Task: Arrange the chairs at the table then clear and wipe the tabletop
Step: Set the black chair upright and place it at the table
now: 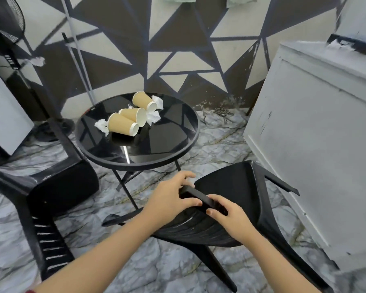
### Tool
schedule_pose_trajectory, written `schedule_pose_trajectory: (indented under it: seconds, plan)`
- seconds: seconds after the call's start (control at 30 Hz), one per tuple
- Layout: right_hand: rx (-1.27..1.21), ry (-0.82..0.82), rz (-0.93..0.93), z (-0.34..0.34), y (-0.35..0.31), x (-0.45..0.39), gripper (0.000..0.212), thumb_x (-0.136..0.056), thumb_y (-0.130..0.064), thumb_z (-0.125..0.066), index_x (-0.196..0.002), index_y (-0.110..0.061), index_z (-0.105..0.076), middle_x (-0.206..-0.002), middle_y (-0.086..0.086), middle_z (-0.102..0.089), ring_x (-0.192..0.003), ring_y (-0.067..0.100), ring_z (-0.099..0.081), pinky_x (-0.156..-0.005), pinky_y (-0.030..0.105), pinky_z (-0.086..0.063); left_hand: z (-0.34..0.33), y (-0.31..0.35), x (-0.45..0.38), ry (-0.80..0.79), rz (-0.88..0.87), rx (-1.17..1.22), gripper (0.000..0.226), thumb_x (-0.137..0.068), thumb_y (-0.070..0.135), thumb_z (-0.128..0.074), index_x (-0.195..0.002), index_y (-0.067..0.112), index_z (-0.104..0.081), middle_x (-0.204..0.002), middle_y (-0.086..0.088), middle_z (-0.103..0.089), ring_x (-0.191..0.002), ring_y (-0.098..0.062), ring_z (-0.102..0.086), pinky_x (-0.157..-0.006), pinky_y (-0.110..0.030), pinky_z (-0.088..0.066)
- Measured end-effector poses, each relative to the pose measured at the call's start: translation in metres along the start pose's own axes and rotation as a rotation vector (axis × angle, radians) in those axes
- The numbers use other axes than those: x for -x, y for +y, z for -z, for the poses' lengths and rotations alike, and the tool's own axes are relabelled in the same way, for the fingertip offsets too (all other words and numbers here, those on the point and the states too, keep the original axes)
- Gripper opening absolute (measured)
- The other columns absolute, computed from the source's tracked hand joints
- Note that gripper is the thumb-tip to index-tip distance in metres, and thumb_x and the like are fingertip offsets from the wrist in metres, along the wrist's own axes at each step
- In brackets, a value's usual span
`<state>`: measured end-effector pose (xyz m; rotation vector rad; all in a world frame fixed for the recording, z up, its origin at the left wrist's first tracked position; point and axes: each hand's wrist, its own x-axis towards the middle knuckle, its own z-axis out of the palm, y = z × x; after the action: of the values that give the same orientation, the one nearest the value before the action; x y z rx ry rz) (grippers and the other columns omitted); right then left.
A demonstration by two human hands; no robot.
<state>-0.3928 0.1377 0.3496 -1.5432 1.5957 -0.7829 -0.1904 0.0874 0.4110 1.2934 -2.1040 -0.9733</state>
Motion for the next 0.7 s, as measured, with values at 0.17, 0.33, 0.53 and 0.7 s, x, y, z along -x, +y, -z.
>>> schedule_pose_trajectory:
  seconds: [0.17,0.33,0.53,0.7]
  plan:
    - [0.025,0.001,-0.034,0.055,0.015,0.031,0.044,-0.076,-0.037,-0.073,-0.114,-0.046,-0.053,-0.111,-0.017,-0.063,-0.103,-0.002,-0.057,-0.086,0.017,-0.044,-0.002,0.011,0.037,-0.126,-0.072,-0.035,0.040,-0.082,0.054,-0.055,-0.118,0.062,-0.038,-0.113,0.045,-0.049,-0.108,0.017,-0.046,-0.087,-0.013,-0.040]
    - [0.012,0.008,-0.055,0.090,0.017,0.056,0.045,-0.076,-0.046,-0.071,-0.116,-0.045,-0.050,-0.111,-0.017,-0.063,-0.103,0.000,-0.059,-0.083,0.018,-0.046,-0.010,0.013,0.058,-0.201,-0.026,0.002,0.040,-0.093,0.043,-0.045,-0.120,0.070,-0.034,-0.123,0.035,-0.053,-0.113,0.006,-0.052,-0.096,-0.022,-0.043]
    - [-0.040,0.219,0.069,0.109,-0.016,0.066,0.052,-0.076,-0.050,-0.066,-0.124,-0.046,-0.045,-0.126,-0.026,-0.049,-0.115,-0.008,-0.043,-0.092,0.019,-0.035,-0.047,0.058,0.042,-0.151,-0.128,-0.063,0.040,-0.093,0.047,-0.042,-0.131,0.057,-0.033,-0.133,0.027,-0.049,-0.119,0.003,-0.048,-0.097,-0.021,-0.041]
    - [-0.055,0.332,0.053,0.134,-0.015,0.079,0.048,-0.067,-0.050,-0.075,-0.104,-0.056,-0.046,-0.113,-0.031,-0.052,-0.106,-0.009,-0.049,-0.078,0.010,-0.038,-0.074,0.092,0.040,-0.074,-0.293,-0.035,0.037,-0.092,0.047,-0.043,-0.125,0.061,-0.032,-0.125,0.039,-0.041,-0.116,0.013,-0.040,-0.090,-0.012,-0.044]
